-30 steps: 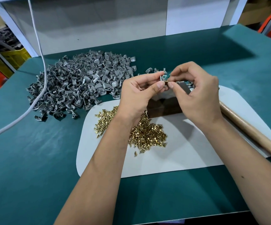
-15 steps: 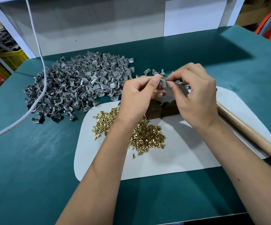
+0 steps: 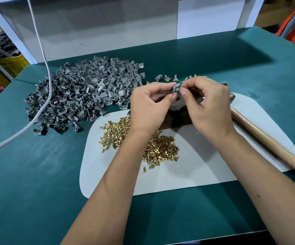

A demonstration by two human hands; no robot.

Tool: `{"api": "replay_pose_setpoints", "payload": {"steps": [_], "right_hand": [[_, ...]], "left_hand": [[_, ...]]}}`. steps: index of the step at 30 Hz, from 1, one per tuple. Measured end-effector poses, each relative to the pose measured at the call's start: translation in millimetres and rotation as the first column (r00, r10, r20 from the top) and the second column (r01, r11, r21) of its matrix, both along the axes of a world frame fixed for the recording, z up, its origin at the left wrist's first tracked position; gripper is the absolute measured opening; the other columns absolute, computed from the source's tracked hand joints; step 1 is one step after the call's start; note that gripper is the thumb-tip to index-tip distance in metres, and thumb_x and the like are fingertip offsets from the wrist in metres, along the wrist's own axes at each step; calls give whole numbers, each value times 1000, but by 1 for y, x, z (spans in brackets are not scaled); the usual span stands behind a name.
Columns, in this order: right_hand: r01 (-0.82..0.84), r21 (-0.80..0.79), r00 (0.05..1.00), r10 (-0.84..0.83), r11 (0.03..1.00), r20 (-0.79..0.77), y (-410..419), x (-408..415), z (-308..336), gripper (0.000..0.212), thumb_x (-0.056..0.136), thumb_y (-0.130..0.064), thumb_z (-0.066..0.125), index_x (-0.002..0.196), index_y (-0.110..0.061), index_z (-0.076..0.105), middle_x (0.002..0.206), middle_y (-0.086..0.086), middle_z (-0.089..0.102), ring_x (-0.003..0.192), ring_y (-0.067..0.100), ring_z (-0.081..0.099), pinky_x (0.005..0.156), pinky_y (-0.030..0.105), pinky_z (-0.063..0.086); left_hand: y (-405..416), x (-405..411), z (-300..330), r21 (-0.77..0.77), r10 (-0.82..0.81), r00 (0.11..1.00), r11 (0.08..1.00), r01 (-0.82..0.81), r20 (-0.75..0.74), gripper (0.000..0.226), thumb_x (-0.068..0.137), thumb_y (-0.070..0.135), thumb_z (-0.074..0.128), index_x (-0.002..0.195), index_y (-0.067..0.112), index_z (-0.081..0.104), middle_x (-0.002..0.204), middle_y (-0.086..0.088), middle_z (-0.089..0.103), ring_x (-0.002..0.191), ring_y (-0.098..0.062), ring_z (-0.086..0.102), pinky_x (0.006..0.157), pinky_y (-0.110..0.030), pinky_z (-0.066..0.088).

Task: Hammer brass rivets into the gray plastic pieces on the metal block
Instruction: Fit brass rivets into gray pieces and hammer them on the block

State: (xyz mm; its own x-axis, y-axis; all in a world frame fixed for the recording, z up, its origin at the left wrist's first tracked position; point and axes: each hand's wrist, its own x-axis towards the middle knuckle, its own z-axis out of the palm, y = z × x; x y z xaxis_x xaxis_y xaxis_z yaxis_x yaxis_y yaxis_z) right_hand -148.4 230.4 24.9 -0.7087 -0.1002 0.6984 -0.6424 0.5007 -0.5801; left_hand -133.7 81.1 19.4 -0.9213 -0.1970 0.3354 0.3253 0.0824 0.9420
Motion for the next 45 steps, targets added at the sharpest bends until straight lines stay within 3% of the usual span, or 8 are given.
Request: {"api": "replay_pose_setpoints", "payload": {"steps": [5,13,20,27,31,37,40,45], "right_hand": [[34,41,999,-34,999,-4,-2,0,0,8,90,-11,69,88,-7,75,82,3,73,76,19,65,74,33,52],[67,-51,996,-64,996,69,-5,3,1,6,87,-13,72,85,-12,77,73,-6,70,67,9,62,66,13,46],[75,-47,990,-69,996,119,-7,4,0,5,86,-12,72,83,-13,76,73,-5,70,65,8,61,66,19,47],[83,-72,985,-71,994,156,-6,3,0,6,84,-12,72,80,-14,76,69,-7,68,63,5,59,63,18,45],[78,-64,988,-68,995,140,-5,2,0,6,85,-13,72,83,-15,77,73,-7,70,67,8,63,66,19,49],[-14,14,994,12,1000,113,-1,0,1,15,90,-7,66,97,-11,79,89,-2,76,83,10,69,80,28,55],[-10,12,999,9,1000,37,1,0,3,13,89,-6,69,97,-9,79,92,-1,76,85,12,69,80,29,55],[-22,22,997,24,1000,-78,8,-3,3,9,90,-6,73,96,-7,79,93,2,75,88,17,69,80,35,56]], "left_hand": [[3,0,-1,45,84,996,995,-85,29,22,79,-10,79,86,11,79,86,-9,79,83,-21,77,85,-37,62],[7,2,0,36,97,994,994,-99,47,19,79,-6,80,85,12,79,84,-8,79,81,-21,77,82,-35,61],[11,3,0,-25,168,984,986,-166,60,26,77,-5,81,75,20,76,76,-2,78,73,-17,76,74,-30,61],[16,5,1,-75,215,975,975,-210,59,21,79,-4,81,76,17,76,77,-2,78,74,-17,77,78,-38,64],[16,5,2,-101,223,974,971,-218,36,24,79,-3,81,75,20,75,76,3,77,74,-12,76,79,-36,64],[12,6,1,20,221,971,974,-224,87,22,77,-2,82,74,18,75,77,-9,77,78,-29,77,82,-48,63],[11,7,2,84,189,977,977,-197,99,13,77,0,81,75,12,76,77,-13,77,80,-36,76,83,-50,63],[12,8,4,152,103,989,981,-118,103,11,82,-2,77,79,8,74,76,-15,76,71,-27,74,79,-41,62]]}}
